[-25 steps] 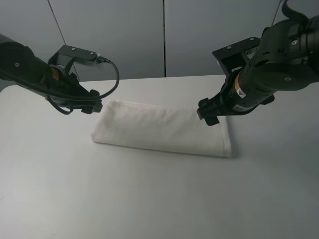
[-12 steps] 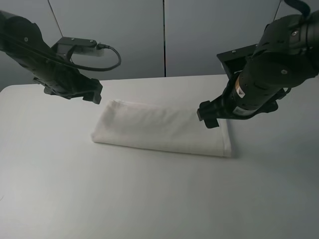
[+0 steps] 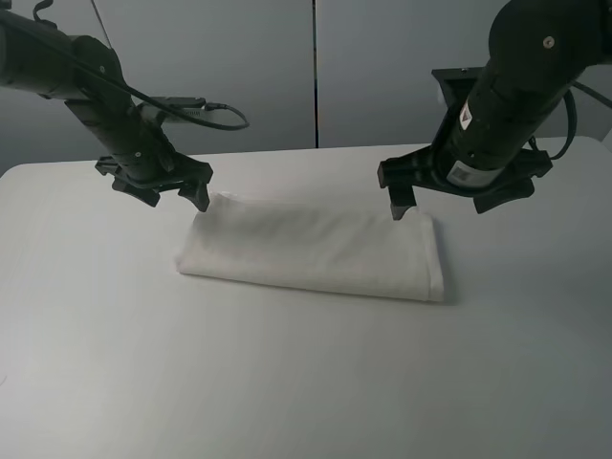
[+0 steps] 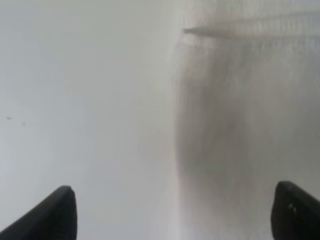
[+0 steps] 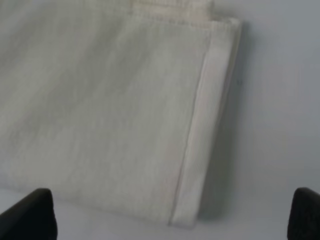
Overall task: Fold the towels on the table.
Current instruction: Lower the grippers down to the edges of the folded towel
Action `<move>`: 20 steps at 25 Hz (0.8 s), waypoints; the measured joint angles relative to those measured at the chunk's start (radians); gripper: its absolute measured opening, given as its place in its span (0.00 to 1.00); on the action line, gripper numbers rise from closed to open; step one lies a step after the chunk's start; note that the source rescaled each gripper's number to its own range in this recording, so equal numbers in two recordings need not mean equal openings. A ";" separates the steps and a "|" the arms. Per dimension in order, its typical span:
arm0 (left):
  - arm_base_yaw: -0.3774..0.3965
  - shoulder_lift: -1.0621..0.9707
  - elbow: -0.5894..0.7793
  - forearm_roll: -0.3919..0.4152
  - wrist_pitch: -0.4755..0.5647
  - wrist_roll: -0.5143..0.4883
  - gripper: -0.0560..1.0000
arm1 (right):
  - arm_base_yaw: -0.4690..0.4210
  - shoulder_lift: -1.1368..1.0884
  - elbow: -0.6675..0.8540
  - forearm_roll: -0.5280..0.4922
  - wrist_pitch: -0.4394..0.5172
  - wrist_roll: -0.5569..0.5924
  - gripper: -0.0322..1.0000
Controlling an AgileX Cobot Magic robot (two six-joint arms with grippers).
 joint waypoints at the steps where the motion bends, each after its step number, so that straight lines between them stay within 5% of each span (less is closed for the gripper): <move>1: 0.000 0.018 -0.012 0.000 0.013 0.000 0.99 | -0.014 0.012 -0.004 0.013 0.003 -0.011 1.00; 20: 0.010 0.172 -0.101 0.048 0.086 0.007 0.99 | -0.029 0.265 -0.059 0.075 -0.015 -0.074 1.00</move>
